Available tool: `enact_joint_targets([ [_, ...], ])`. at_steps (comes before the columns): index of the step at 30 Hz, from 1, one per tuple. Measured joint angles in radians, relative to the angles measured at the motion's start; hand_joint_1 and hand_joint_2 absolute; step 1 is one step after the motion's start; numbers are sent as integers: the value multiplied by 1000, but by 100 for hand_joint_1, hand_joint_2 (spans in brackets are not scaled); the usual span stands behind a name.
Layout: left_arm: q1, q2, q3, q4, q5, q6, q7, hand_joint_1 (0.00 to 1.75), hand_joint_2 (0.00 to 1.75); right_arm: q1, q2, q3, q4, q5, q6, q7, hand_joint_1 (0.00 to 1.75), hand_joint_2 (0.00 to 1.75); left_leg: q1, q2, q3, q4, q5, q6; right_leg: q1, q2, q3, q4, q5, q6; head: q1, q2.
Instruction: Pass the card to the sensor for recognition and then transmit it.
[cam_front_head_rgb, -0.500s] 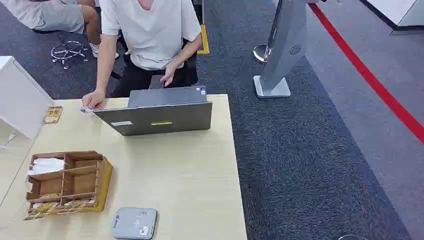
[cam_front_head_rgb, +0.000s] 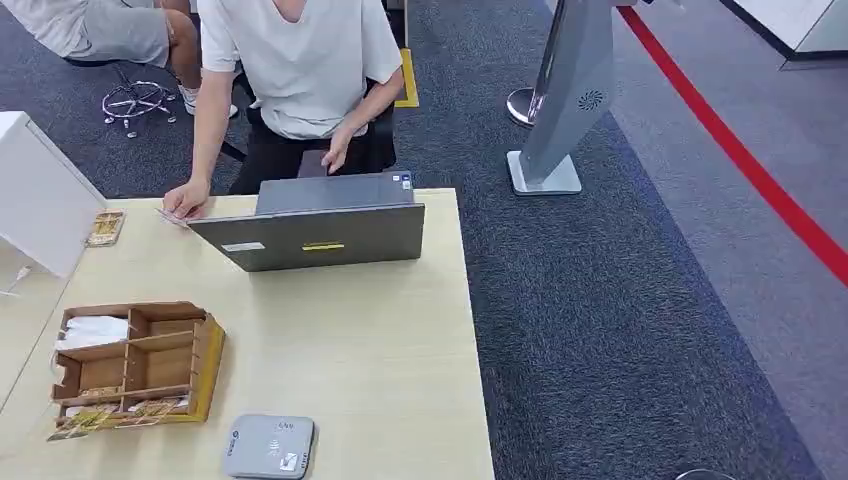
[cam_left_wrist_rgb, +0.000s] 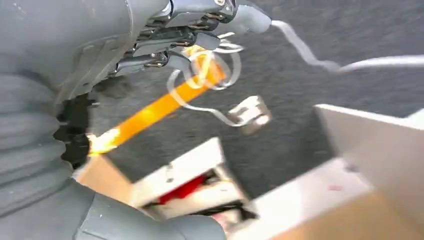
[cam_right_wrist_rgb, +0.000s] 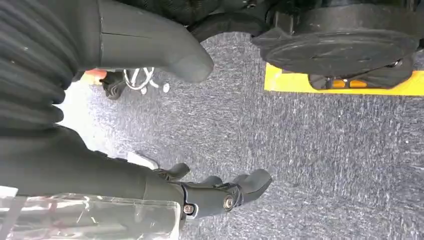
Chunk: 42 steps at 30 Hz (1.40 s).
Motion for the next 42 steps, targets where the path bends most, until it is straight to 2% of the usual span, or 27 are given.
enact_joint_targets([
  [3, 22, -12, 47, -108, -29, 0, -19, 0, 175, 5, 0, 0, -4, 3, -5, 2, 0, 175, 0, 0, 0, 0, 0, 0, 0, 0, 0, 0, -1, -1, 0, 0],
  [10, 34, -26, 64, -361, -113, 60, -40, 0, 175, 19, 0, -2, -20, 43, 20, -5, 0, 175, 0, 0, 1, 0, 0, 0, 0, 0, 0, 0, -1, -1, 0, 0],
  [24, 3, -3, 70, -824, -357, 232, -72, 0, 175, 30, 0, -21, -32, 127, 85, -50, 0, 175, 0, 0, 2, 0, 0, 0, 0, 0, 1, 1, -1, -1, 0, 0],
  [27, -16, 24, 53, -868, -438, 257, -67, 0, 175, 30, 0, -26, -32, 143, 93, -59, 0, 175, 0, 0, 2, 0, 0, 0, 0, 0, 1, 1, -1, -1, 0, 0],
  [32, -78, 69, 6, -901, -585, 245, -4, 0, 175, 29, 0, -34, -31, 166, 105, -74, 0, 175, 0, 0, 3, 0, 0, -1, 0, 0, 1, 1, -1, -2, 0, 0],
  [42, -224, 164, -117, -907, -807, 98, 160, 0, 175, -3, 0, -77, -2, 216, 119, -89, 0, 175, 0, 0, 3, 0, 1, -1, 0, 0, 1, 1, 0, -1, 0, 0],
])
